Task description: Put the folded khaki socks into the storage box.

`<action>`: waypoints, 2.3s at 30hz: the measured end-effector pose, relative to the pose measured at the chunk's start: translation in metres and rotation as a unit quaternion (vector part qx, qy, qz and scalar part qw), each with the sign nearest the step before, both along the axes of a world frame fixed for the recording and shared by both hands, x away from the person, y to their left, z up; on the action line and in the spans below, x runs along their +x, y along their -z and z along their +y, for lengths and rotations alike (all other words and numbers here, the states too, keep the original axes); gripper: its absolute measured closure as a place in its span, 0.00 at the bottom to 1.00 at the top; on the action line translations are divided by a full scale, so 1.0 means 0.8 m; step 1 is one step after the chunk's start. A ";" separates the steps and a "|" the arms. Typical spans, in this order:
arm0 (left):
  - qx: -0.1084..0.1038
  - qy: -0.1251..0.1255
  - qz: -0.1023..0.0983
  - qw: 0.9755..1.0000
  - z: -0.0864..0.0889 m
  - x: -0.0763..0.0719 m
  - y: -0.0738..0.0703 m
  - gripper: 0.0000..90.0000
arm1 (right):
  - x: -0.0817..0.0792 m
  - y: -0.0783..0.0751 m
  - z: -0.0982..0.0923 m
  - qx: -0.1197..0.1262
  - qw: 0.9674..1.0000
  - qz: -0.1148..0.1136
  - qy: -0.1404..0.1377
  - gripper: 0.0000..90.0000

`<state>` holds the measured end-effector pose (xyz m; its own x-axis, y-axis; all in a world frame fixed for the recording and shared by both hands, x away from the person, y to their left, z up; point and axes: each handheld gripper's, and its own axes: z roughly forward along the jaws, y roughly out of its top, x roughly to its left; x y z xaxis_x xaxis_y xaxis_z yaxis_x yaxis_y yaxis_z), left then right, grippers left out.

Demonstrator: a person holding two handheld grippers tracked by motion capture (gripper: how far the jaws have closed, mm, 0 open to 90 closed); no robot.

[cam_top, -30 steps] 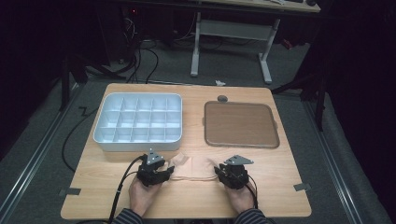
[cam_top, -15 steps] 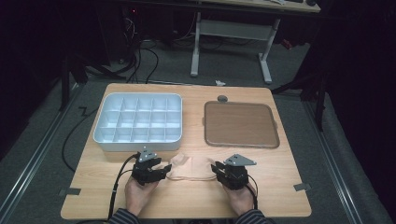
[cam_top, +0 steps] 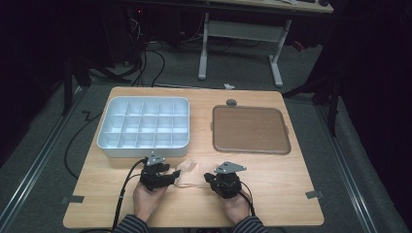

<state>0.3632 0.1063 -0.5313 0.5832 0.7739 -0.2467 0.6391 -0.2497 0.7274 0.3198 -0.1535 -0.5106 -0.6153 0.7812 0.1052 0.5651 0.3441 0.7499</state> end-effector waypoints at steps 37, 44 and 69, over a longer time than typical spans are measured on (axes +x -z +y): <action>0.037 0.038 -0.020 0.998 -0.023 -0.006 -0.001 0.81 | 0.009 0.021 0.033 -0.052 0.998 -0.001 -0.035 0.98; 0.031 0.047 -0.008 0.998 -0.024 -0.005 -0.001 0.92 | 0.012 0.022 0.028 -0.037 0.999 0.009 -0.034 0.98; -0.047 0.064 -0.002 0.997 -0.008 -0.006 -0.023 0.95 | 0.016 0.018 0.030 -0.036 0.998 0.027 -0.034 0.98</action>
<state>0.3583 0.0998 -0.5130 0.6766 0.6669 -0.3122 0.6041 -0.2603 0.7532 0.3330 -0.1298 -0.5254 -0.6613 0.7452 0.0857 0.5784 0.4339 0.6909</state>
